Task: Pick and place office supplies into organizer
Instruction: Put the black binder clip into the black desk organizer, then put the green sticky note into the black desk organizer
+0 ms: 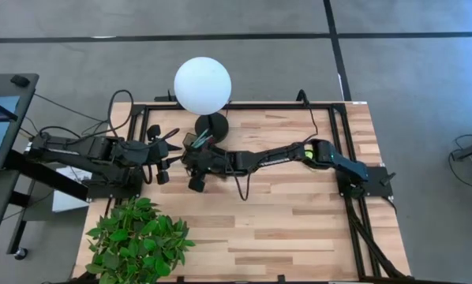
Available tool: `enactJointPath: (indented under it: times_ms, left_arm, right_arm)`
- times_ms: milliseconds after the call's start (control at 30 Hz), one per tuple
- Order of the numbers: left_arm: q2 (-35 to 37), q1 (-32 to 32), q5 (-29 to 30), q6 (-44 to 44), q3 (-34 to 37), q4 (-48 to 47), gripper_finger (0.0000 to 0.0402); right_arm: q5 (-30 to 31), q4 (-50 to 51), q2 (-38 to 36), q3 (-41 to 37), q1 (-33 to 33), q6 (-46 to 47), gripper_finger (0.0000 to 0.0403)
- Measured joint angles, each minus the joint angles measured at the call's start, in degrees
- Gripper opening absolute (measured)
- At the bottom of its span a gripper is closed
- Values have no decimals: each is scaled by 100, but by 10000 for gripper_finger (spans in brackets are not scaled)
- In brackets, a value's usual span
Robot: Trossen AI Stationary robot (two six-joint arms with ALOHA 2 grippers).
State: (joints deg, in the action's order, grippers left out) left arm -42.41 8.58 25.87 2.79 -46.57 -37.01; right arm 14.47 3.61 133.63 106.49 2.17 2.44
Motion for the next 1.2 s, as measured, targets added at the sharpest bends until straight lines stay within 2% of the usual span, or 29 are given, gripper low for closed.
enactJointPath:
  times_ms: [100, 300, 433, 567, 833, 1200]
  left_arm:
    - [0, 2, 0, 0, 0, -2, 118]
    - [1, 2, 1, 0, 0, 0, 118]
    - [0, 0, 0, 0, 0, 0, 118]
    - [1, 0, 0, 0, 0, 0, 118]
    - [1, 0, 0, 0, 0, 0, 118]
    - [0, 2, 0, 0, 0, 0, 118]
  right_arm:
    - [-5, -121, 0, 4, -139, -98, 130]
    - [-30, -300, -10, 7, -410, -153, 154]
    - [-202, -364, -10, 5, -466, -160, 137]
    - [21, -563, -10, 9, -375, -798, 129]
    - [361, -276, -10, 9, -442, -1043, 188]
    - [363, -242, -11, 11, -492, -756, 154]
